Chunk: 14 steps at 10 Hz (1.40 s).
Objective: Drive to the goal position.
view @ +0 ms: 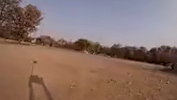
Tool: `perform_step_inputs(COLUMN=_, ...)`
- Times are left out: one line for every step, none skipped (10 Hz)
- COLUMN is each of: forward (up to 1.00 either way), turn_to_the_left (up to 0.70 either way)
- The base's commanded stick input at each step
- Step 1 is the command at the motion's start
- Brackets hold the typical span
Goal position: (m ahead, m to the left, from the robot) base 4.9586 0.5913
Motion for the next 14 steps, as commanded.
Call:
perform_step_inputs(forward=0.7, turn_to_the_left=0.0)
perform_step_inputs(forward=0.7, turn_to_the_left=0.0)
perform_step_inputs(forward=0.7, turn_to_the_left=0.0)
perform_step_inputs(forward=0.7, turn_to_the_left=0.0)
perform_step_inputs(forward=0.7, turn_to_the_left=0.0)
perform_step_inputs(forward=0.7, turn_to_the_left=0.0)
perform_step_inputs(forward=0.7, turn_to_the_left=0.0)
perform_step_inputs(forward=0.7, turn_to_the_left=0.0)
perform_step_inputs(forward=0.7, turn_to_the_left=0.0)
perform_step_inputs(forward=0.7, turn_to_the_left=0.0)
perform_step_inputs(forward=0.7, turn_to_the_left=0.0)
perform_step_inputs(forward=0.7, turn_to_the_left=0.0)
perform_step_inputs(forward=0.7, turn_to_the_left=0.0)
perform_step_inputs(forward=0.7, turn_to_the_left=0.0)
